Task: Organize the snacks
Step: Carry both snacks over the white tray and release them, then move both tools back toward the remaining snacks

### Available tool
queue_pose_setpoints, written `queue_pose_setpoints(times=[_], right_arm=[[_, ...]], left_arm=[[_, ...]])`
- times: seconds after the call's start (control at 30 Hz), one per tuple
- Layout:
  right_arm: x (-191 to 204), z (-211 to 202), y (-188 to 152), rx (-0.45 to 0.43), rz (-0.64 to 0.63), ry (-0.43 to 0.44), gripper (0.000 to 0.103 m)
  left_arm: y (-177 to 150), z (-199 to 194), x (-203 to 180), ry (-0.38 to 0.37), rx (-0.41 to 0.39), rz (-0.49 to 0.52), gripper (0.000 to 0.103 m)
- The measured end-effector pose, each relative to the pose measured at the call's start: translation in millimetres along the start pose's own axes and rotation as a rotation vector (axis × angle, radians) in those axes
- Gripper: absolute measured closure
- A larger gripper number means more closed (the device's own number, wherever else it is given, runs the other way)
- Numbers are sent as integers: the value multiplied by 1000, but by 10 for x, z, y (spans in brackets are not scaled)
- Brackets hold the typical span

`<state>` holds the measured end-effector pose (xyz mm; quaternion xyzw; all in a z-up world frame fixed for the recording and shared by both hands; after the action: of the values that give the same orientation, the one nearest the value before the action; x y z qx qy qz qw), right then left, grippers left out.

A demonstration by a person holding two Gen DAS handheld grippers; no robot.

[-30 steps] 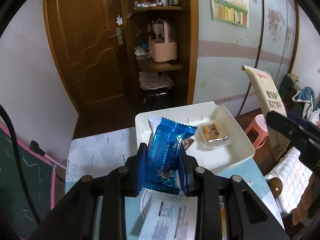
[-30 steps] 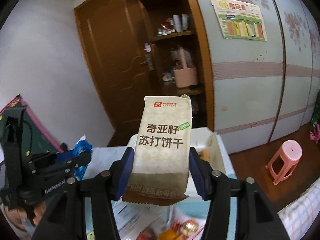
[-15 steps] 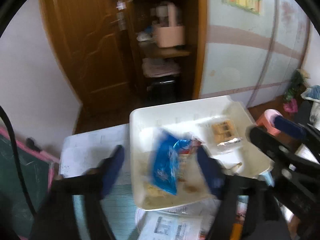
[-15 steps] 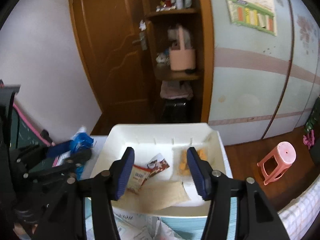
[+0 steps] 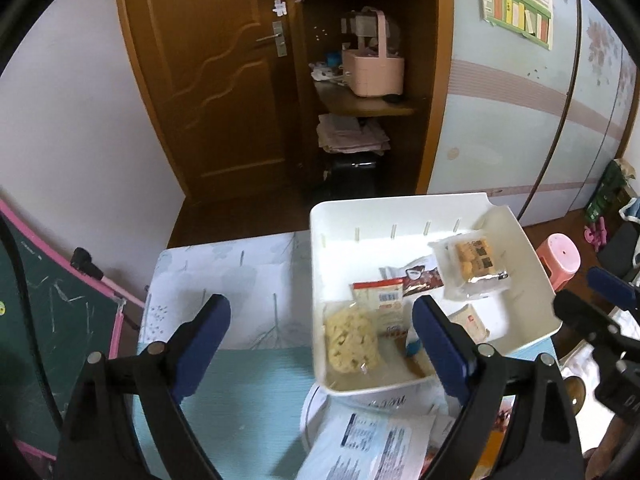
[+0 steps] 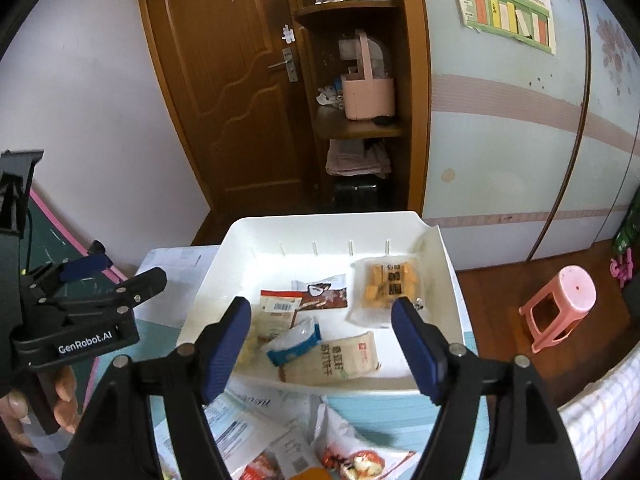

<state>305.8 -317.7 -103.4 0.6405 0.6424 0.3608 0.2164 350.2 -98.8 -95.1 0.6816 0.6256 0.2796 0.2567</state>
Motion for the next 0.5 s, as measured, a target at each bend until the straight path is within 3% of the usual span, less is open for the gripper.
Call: queue_pose_setpoints(times=[0.5], right_arm=[[198, -547, -219, -18, -32, -6, 30]], left_arm=[[-296, -618, 304, -2, -17, -2, 11]])
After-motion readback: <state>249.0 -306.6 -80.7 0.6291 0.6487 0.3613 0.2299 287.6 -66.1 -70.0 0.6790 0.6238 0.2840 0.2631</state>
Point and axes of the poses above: each gripper's, at about its wrist camera, not at the fingertips, and z roughly the way its jaws point, x to its left, y to its top, the point moved 7 cm from there along z, roughly the way its jaws point, and after that the axes turned 3 degrees about -x, right-handed, at the moved point
